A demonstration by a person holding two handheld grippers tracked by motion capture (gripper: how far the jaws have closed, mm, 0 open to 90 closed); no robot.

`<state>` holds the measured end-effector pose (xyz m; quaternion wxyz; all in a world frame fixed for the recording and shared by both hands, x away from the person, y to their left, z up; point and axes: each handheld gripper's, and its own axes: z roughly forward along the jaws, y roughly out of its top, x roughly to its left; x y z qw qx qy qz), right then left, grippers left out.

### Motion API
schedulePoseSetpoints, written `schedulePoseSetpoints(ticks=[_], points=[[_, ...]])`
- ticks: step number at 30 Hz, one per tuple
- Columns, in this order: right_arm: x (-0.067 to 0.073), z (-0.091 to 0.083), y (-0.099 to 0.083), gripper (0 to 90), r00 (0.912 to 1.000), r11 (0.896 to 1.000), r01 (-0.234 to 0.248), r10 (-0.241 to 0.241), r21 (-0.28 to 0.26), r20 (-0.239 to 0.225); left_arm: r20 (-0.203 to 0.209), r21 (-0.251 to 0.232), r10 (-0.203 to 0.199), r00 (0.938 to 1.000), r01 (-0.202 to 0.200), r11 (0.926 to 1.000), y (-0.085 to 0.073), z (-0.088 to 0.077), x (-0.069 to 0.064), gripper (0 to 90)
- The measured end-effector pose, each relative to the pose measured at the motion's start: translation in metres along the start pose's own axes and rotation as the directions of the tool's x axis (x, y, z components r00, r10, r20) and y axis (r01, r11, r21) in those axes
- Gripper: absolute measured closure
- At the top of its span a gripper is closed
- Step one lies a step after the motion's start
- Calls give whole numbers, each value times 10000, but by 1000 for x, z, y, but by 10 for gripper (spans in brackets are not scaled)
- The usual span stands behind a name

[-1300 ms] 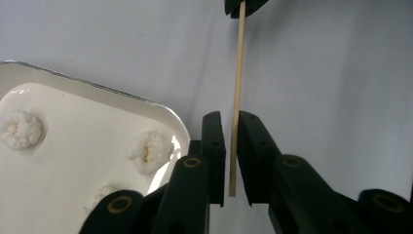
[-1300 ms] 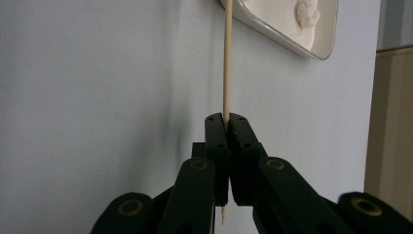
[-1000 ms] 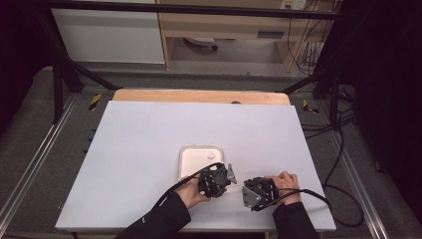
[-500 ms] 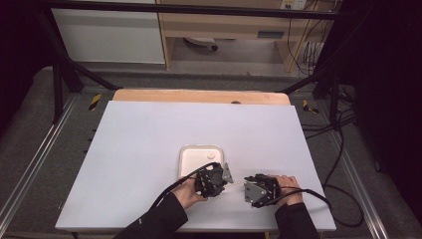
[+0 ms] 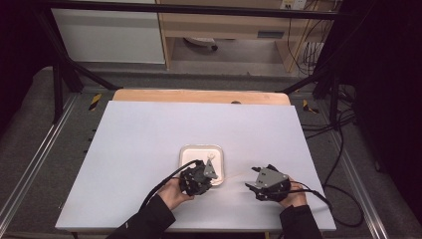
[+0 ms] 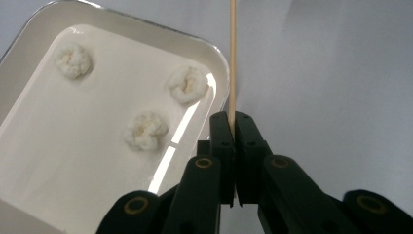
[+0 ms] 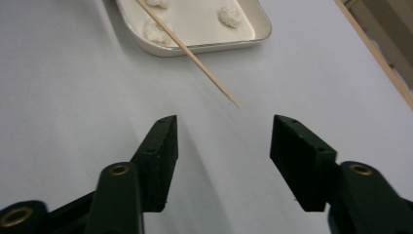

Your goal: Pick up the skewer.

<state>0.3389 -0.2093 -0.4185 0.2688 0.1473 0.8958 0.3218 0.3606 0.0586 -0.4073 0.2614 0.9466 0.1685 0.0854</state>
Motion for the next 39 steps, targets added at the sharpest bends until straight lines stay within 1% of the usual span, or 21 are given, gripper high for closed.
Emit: schedulePoseSetpoints(ticks=[1,2,3,5,7,9,11,14,16,18,21,22,26,27,30,33,34,36,37,38,39], points=[[-1,0,-1,375,9994,9994,-339,339,-17,-35,-13,-66,-92,10000,92,9999,-3,-2,1,883],[-4,-1,-4,316,9951,9951,-990,990,-22,-85,3,-161,-194,9998,194,9997,-6,-4,2,882],[-4,-1,-4,316,9951,9951,-990,990,-22,-85,18,-265,-313,9995,313,9992,-9,-6,3,882],[-6,-1,-6,257,9879,9880,-1545,1545,60,-107,-6,-478,-525,9986,524,9975,-15,-10,5,882],[-7,-1,-8,219,9786,9786,-2056,2056,91,-113,-77,-732,-755,9971,748,9945,-21,-14,7,882],[-9,-1,-10,190,9670,9674,-2531,2534,112,-284,-68,-979,-962,9953,950,9906,-26,-19,9,882],[-10,-1,-12,163,9580,9585,-2848,2850,105,-325,-161,-1170,-1158,9931,1131,9867,-32,-23,11,882],[-9,-1,-14,130,9500,9503,-3114,3111,-65,-267,-314,-1529,-1459,9888,1395,9784,-40,-27,12,882],[-9,0,-14,108,9444,9446,-3282,3281,-31,-235,-351,-1729,-1613,9863,1530,9730,-46,-30,13,881],[-10,1,-13,107,9385,9391,-3434,3435,93,-345,-389,-1926,-1850,9820,1743,9657,-53,-33,14,881],[-10,4,-12,81,9253,9272,-3741,3746,195,-598,-468,-2110,-2115,9763,1973,9574,-62,-36,15,881],[-10,6,-12,72,9223,9243,-3813,3814,138,-629,-512,-2178,-2230,9735,2071,9538,-65,-37,15,881],[-11,9,-9,58,9040,9059,-4234,4219,-90,-686,-567,-2463,-2633,9630,2421,9385,-79,-42,17,881],[-12,10,-8,54,9015,9032,-4290,4272,-127,-694,-543,-2568,-2732,9604,2510,9333,-82,-43,18,881],[-12,12,-2,41,9015,9031,-4292,4274,-142,-686,-479,-2847,-3010,9524,2758,9181,-91,-46,20,881],[-14,16,5,36,8920,8945,-4467,4436,-193,-867,-410,-3106,-3210,9462,2933,9042,-98,-49,22,881],[-14,18,8,34,8879,8904,-4547,4515,-200,-879,-435,-3177,-3236,9452,2940,9015,-100,-50,22,881],[-15,21,14,33,8846,8874,-4604,4563,-245,-962,-500,-3302,-3315,9421,2977,8957,-104,-52,21,881],[-15,22,17,31,8807,8838,-4672,4630,-230,-1001,-517,-3335,-3327,9416,2977,8945,-106,-52,21,881],[-16,24,20,31,8803,8834,-4680,4635,-249,-1008,-538,-3379,-3363,9402,2998,8922,-108,-53,22,881],[-16,26,23,30,8770,8799,-4744,4697,-268,-1009,-554,-3399,-3403,9387,3027,8904,-110,-53,22,881]])
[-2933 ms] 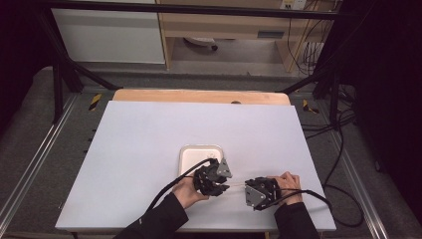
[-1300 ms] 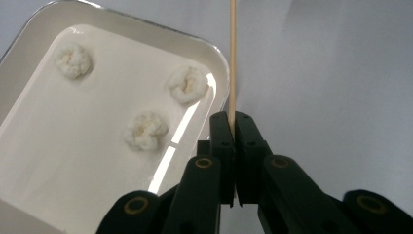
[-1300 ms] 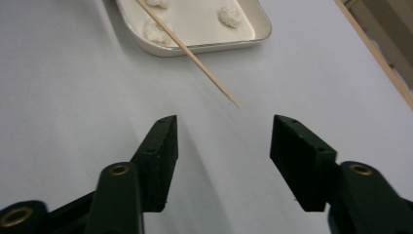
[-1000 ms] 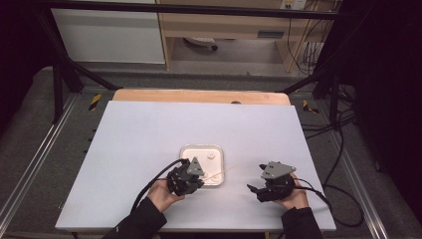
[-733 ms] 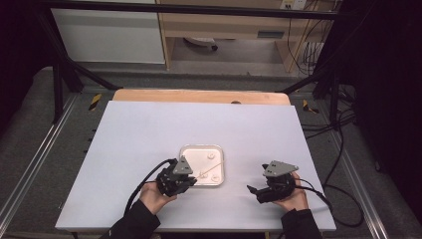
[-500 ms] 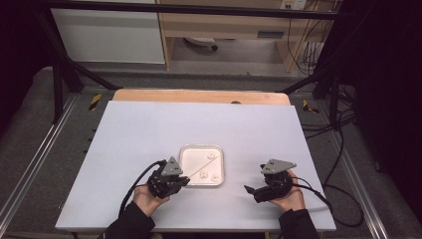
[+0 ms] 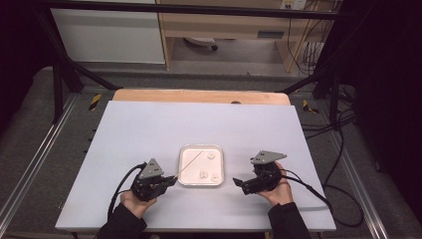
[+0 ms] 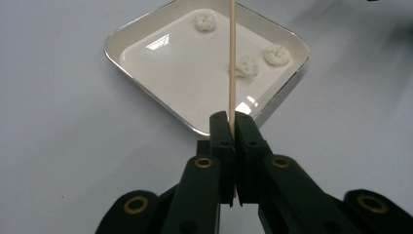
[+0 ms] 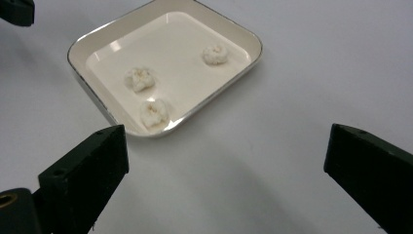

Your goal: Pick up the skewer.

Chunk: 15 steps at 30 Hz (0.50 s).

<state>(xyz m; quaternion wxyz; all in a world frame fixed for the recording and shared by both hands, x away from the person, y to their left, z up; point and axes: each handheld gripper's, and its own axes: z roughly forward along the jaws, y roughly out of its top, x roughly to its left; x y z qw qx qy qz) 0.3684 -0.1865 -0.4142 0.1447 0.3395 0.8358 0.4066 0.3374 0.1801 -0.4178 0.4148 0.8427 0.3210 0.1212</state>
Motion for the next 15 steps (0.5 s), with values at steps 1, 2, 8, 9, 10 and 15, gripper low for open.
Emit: schedulePoseSetpoints(ticks=[1,2,8,9,10,15], points=[[0,2,2,31,10000,10000,-56,56,-51,2,-10,-28,-45,10000,45,10000,-1,-1,1,881],[1,4,5,31,9999,9998,-160,161,-83,20,-19,-56,-59,10000,59,10000,-2,-1,1,881],[3,16,19,29,9992,9990,-391,392,-193,22,-111,-132,-153,9998,151,9998,-9,-4,4,880],[3,19,21,27,9993,9991,-382,383,-197,39,-126,-148,-193,9997,191,9997,-10,-4,4,881],[3,21,23,27,9992,9991,-394,395,-161,60,-130,-179,-216,9997,213,9996,-10,-5,4,881],[5,30,35,26,9988,9987,-459,463,-210,146,-151,-224,-297,9994,293,9993,-14,-7,5,881]])
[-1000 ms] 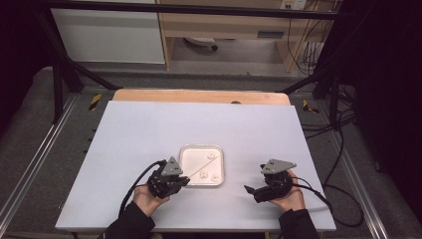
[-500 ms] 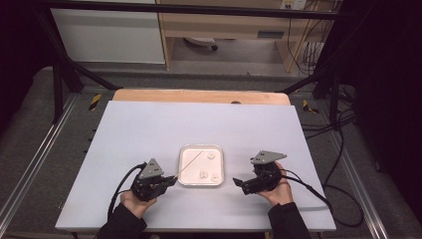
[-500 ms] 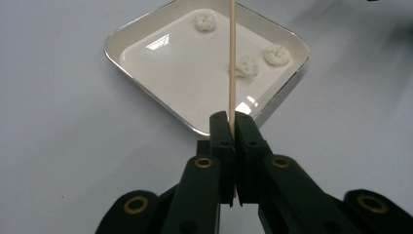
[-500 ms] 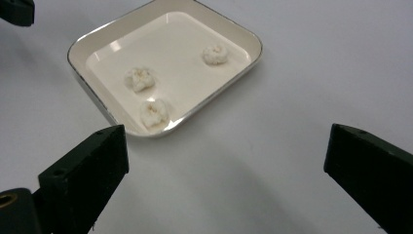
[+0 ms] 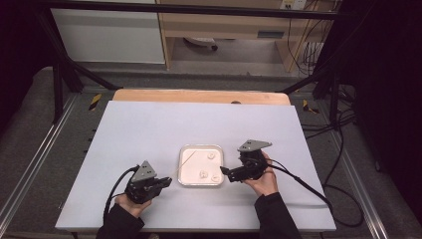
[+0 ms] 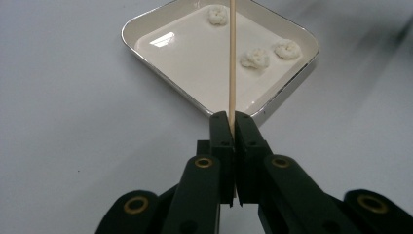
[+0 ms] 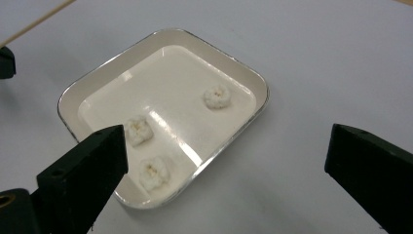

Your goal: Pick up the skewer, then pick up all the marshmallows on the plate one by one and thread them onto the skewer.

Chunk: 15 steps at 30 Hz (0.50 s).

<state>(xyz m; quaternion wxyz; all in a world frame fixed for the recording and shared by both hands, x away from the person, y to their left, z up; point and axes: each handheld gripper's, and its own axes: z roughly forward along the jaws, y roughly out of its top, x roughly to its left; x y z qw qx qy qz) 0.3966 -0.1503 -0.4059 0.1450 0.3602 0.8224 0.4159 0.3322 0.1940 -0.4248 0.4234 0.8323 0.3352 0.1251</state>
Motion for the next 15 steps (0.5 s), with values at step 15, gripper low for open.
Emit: schedulePoseSetpoints(ticks=[15], points=[[-1,35,22,34,10000,9996,-91,92,268,-29,118,-36,-180,9998,180,9998,-3,0,3,881]])
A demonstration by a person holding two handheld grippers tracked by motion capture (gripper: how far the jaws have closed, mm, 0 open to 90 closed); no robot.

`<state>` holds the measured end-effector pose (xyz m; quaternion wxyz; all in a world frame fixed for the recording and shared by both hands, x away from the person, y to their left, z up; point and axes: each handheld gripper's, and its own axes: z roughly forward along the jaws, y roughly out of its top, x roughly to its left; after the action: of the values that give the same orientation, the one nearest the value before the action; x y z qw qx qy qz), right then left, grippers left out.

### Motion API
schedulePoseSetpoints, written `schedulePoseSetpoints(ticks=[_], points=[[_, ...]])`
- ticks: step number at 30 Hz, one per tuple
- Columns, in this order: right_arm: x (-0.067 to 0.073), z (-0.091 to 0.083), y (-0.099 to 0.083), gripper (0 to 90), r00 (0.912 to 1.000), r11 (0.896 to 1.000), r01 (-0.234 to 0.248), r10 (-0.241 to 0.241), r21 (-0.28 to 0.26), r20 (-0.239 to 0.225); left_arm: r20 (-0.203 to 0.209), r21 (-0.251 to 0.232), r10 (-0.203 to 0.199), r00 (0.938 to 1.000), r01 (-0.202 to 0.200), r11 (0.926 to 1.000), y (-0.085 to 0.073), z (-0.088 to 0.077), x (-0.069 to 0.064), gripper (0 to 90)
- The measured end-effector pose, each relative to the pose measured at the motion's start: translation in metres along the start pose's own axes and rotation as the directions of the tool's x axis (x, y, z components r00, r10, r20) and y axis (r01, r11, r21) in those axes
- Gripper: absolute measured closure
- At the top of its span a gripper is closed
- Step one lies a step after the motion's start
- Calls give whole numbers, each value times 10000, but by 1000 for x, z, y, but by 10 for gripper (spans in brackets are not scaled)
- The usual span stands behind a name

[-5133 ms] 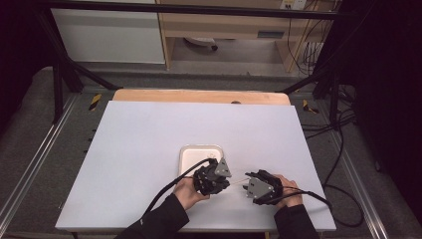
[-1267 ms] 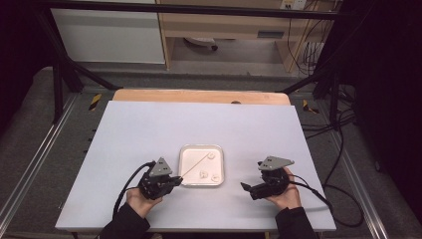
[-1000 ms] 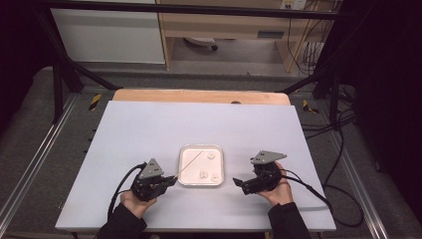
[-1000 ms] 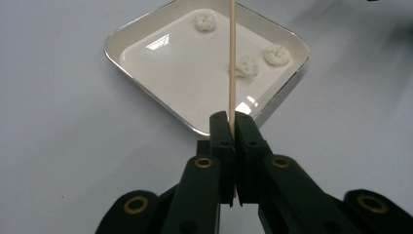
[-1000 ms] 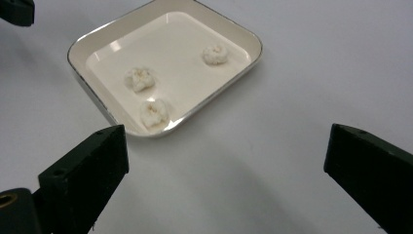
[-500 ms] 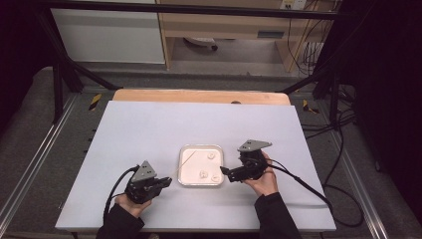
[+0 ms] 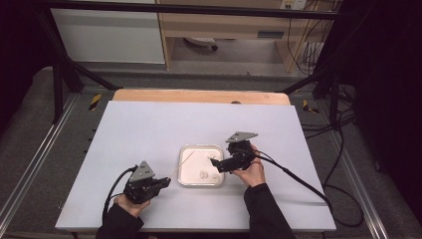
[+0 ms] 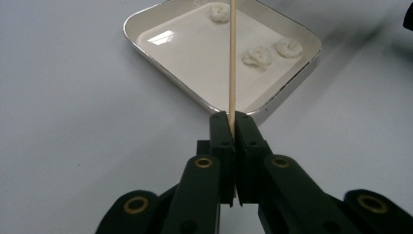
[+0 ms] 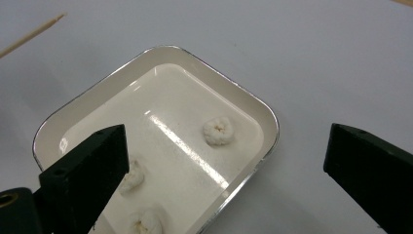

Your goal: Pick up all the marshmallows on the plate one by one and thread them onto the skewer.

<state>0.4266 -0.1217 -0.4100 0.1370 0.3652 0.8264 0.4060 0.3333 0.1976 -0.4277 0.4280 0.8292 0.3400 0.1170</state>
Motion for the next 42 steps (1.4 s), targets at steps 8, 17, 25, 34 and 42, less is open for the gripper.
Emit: schedulePoseSetpoints(ticks=[8,17,25,34,42], points=[[-2,16,5,57,10000,9999,-50,50,90,-48,-16,61,51,10000,-51,10000,0,2,0,882],[-5,37,4,208,9995,9995,98,-88,298,-308,56,85,23,10000,-24,10000,-1,3,-1,882],[-7,49,-1,406,9988,9988,285,-268,403,-414,104,79,-32,9999,32,10000,-1,4,-1,882],[-7,54,-4,554,9970,9966,637,-613,514,-476,43,72,-54,10000,54,10000,-1,4,-1,882],[-6,56,-7,654,9953,9944,923,-907,523,-327,-14,12,-79,10000,79,10000,-1,4,-2,882]])
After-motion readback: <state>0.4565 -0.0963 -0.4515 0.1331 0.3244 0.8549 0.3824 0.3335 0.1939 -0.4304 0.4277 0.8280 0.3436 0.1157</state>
